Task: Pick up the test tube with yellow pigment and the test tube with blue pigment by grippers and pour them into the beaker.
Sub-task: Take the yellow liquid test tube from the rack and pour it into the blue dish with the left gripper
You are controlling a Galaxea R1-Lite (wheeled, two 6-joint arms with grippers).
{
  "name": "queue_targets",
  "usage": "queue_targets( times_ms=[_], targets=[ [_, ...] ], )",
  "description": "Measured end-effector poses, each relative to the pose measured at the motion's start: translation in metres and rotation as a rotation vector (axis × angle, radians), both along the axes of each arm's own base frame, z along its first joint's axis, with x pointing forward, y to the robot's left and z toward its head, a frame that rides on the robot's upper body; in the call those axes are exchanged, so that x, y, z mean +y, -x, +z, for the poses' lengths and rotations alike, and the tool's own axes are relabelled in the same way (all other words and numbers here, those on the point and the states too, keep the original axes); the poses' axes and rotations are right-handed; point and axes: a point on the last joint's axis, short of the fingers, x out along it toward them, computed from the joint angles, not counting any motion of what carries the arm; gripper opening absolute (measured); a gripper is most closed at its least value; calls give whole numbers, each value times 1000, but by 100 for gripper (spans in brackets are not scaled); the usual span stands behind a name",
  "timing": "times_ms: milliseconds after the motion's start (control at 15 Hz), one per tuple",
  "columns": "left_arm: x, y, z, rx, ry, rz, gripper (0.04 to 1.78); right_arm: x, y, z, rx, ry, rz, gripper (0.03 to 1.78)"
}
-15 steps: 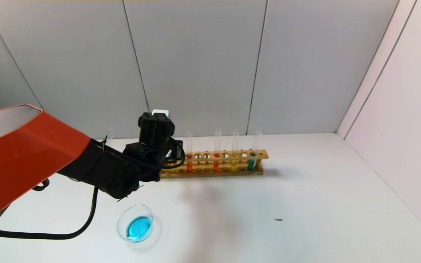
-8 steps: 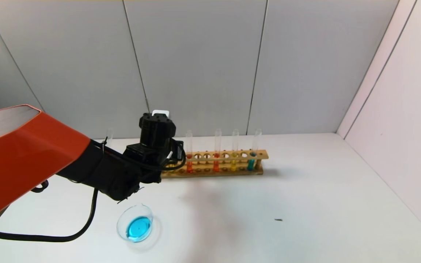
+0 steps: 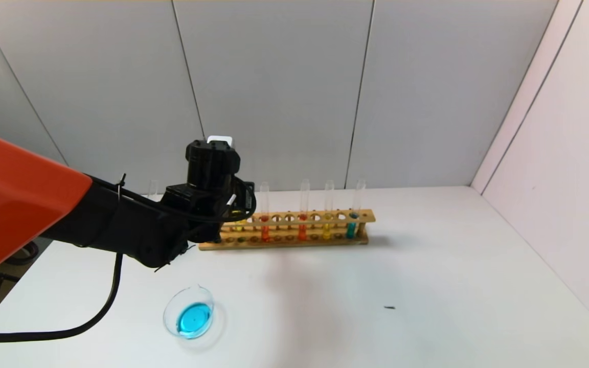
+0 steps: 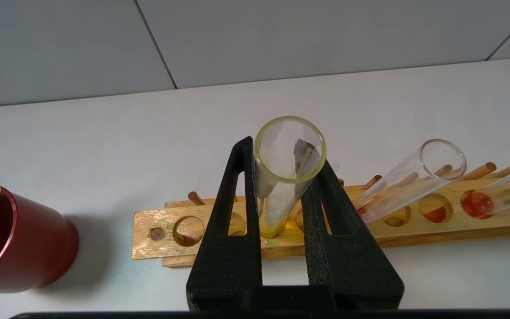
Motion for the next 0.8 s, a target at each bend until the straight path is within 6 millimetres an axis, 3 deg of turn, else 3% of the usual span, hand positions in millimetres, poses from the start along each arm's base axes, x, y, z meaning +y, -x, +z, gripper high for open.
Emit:
queue_targets(
  times_ms=[533, 800],
  targets=[
    [1, -1, 40, -35, 13, 18, 31, 0, 0, 0, 0, 1, 0, 170],
    [4, 5, 70, -56, 24, 22, 31, 0, 0, 0, 0, 0, 0, 170]
  ],
)
